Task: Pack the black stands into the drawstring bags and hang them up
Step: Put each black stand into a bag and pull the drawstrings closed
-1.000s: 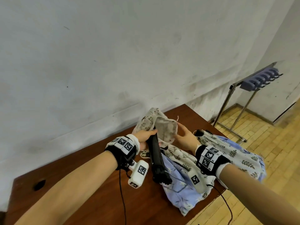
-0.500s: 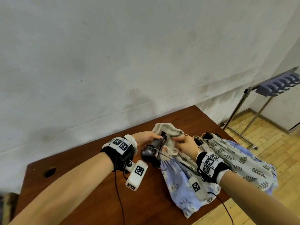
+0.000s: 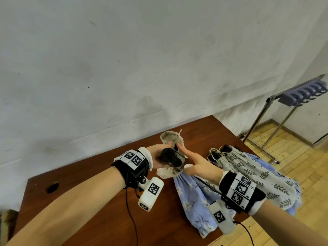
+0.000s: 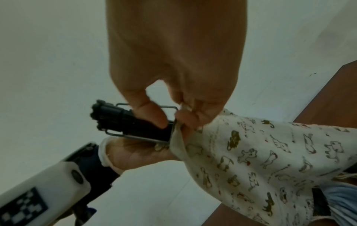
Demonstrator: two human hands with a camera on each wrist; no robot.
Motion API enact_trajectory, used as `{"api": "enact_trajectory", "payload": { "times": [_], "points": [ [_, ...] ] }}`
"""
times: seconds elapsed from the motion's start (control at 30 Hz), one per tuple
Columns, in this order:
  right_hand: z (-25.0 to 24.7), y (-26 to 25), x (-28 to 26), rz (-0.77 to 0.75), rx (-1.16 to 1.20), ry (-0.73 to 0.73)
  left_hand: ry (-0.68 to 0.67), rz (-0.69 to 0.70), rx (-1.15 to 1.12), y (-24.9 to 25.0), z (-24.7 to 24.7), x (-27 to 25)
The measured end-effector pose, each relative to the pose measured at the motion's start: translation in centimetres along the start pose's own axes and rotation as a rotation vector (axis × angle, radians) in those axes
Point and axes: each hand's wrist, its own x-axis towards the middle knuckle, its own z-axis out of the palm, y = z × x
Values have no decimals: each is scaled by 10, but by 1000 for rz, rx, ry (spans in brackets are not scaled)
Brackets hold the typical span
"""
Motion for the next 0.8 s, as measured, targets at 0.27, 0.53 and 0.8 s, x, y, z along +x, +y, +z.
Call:
{"api": "enact_trajectory", "payload": {
  "times": [0.27,0.53,0.8],
  "points": [
    [0,-4,6,-4,-233,150,-25,41,197,-7,14,0],
    [-22,-2,24,142,-243,580,176,343,626,16,5,9],
    [-3,-10,38,261,-167,549,214,419,1087,14,6,13]
  ]
}}
